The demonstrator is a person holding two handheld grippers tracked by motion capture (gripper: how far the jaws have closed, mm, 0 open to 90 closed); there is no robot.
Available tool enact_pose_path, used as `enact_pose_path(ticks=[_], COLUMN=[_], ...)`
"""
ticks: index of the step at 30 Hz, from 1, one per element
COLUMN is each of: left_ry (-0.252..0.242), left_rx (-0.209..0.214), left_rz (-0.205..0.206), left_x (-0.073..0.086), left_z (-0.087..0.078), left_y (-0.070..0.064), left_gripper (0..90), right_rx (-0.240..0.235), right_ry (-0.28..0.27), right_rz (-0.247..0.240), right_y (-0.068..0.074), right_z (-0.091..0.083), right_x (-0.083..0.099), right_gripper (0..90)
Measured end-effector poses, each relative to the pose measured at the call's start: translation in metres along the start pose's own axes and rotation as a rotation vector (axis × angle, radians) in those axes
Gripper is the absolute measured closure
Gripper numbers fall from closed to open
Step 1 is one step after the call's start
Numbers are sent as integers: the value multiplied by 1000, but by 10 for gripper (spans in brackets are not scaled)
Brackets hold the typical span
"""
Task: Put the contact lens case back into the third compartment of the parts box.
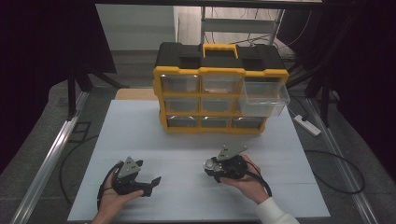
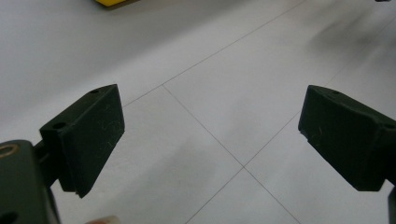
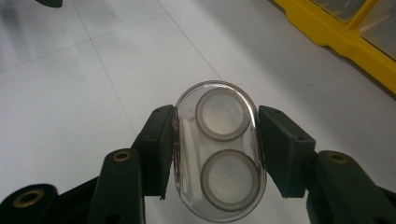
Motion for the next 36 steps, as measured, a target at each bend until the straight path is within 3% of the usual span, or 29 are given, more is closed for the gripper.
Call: enact_pose_path(ticks=[31,36], left_ry=[24,46], left_rx=[12,19], left_rz=[14,41], left_x=[3,5], left_z=[3,5], left_y=[-2,-5], left_gripper=[73,68], right_rx=[4,5], right_ry=[3,-2], right_rz=[1,-1], right_y=[0,0], right_z=[-2,-3], right_x=[2,1], right_gripper=[484,484])
Point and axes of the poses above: each handheld gripper's, and its own axes: z roughly forward along the jaws, x roughly out of its underside, y roughly to its left, the point moved 8 cm from there along z, roughly forward along the jaws, and after that the axes turned 11 degrees about -z, right-handed, at the moved point
